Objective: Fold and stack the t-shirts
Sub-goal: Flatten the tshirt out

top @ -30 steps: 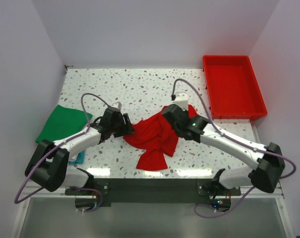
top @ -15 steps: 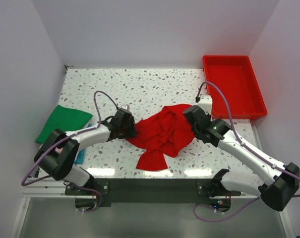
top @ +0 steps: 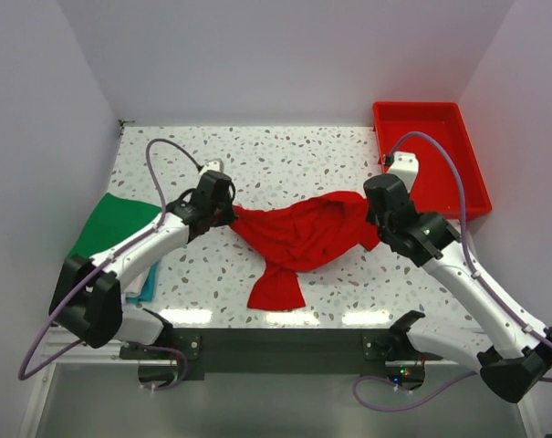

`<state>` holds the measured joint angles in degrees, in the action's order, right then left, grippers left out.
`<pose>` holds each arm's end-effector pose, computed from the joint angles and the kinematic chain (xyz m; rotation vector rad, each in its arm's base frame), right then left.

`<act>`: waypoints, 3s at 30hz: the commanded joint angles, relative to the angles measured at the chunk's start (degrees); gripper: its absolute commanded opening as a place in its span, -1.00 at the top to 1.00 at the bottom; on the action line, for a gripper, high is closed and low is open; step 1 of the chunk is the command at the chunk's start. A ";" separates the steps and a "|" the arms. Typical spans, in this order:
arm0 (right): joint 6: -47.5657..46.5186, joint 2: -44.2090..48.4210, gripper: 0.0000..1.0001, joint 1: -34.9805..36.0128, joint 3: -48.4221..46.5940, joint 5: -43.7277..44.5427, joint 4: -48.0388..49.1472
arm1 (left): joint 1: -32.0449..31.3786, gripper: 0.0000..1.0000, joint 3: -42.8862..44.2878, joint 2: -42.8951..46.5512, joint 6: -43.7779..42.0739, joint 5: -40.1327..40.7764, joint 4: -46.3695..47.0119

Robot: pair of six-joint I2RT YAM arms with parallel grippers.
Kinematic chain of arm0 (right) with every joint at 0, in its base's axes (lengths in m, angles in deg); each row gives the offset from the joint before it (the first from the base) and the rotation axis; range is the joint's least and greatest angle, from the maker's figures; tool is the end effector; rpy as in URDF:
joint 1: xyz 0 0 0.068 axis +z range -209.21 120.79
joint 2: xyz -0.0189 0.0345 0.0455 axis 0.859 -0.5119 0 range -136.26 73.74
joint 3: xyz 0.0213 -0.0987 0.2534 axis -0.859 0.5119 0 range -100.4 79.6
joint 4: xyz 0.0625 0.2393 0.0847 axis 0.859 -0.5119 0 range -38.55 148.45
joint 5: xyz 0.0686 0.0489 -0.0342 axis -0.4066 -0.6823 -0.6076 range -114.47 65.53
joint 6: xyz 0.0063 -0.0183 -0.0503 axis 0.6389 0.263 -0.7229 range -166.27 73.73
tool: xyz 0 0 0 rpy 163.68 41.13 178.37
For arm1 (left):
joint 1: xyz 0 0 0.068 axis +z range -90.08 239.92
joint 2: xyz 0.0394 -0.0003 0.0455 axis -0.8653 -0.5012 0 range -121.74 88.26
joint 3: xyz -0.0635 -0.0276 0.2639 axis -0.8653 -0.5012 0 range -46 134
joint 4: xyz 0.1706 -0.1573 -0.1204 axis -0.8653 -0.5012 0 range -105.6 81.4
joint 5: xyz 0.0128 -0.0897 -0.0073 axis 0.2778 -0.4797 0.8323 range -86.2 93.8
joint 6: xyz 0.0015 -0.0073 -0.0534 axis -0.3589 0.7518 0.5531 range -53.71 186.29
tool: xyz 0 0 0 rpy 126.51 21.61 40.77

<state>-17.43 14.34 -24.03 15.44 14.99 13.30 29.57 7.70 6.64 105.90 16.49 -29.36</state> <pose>0.1782 0.0979 0.3551 0.2282 2.0845 -0.1223 0.2610 -0.1437 0.2313 -0.2956 2.3969 -0.3017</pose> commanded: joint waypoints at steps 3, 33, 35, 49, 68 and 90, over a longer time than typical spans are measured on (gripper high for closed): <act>-2.47 1.83 1.00 -0.37 -4.91 0.53 1.64 | 2.13 1.00 5.09 7.00 -1.47 1.72 -4.73; -13.27 1.40 1.00 -0.55 -36.55 -5.02 9.11 | 10.49 1.00 58.78 12.12 -8.94 17.20 -17.04; -14.33 -2.81 1.00 -0.55 -38.13 -4.05 11.13 | 10.66 1.00 66.43 6.32 -11.05 16.32 -17.13; -4.50 -24.45 1.00 -13.03 -24.45 -20.90 17.89 | 29.20 0.83 70.75 -35.25 -5.07 -19.62 -12.28; 3.33 -18.30 1.00 -12.24 11.78 -32.60 28.18 | 17.78 -0.32 -5.79 6.92 14.26 7.88 -2.10; 2.01 -18.92 1.00 -12.24 11.60 -33.31 29.15 | 17.25 0.03 5.38 -15.23 13.20 13.50 0.45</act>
<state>-15.25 -5.59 -36.38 27.68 -18.12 40.01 46.93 12.00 -7.88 117.79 27.17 -28.63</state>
